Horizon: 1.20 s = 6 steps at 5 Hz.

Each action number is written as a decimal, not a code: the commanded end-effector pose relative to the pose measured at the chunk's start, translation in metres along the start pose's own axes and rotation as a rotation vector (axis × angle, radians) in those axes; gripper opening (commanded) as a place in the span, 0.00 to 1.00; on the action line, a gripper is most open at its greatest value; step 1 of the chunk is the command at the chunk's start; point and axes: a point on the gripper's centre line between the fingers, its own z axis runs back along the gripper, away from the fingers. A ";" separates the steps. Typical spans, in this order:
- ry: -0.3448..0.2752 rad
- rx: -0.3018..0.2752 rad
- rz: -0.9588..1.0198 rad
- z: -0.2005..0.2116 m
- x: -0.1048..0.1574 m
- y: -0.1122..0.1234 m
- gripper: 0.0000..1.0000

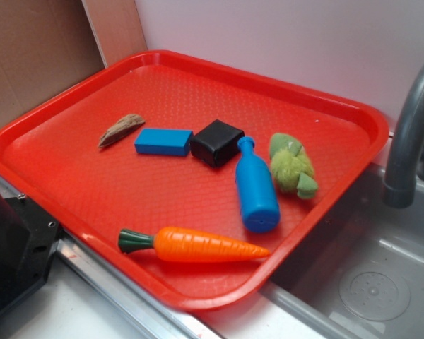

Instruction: Grab the blue block.

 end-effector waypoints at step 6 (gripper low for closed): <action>0.071 0.056 -0.679 -0.228 0.061 0.000 1.00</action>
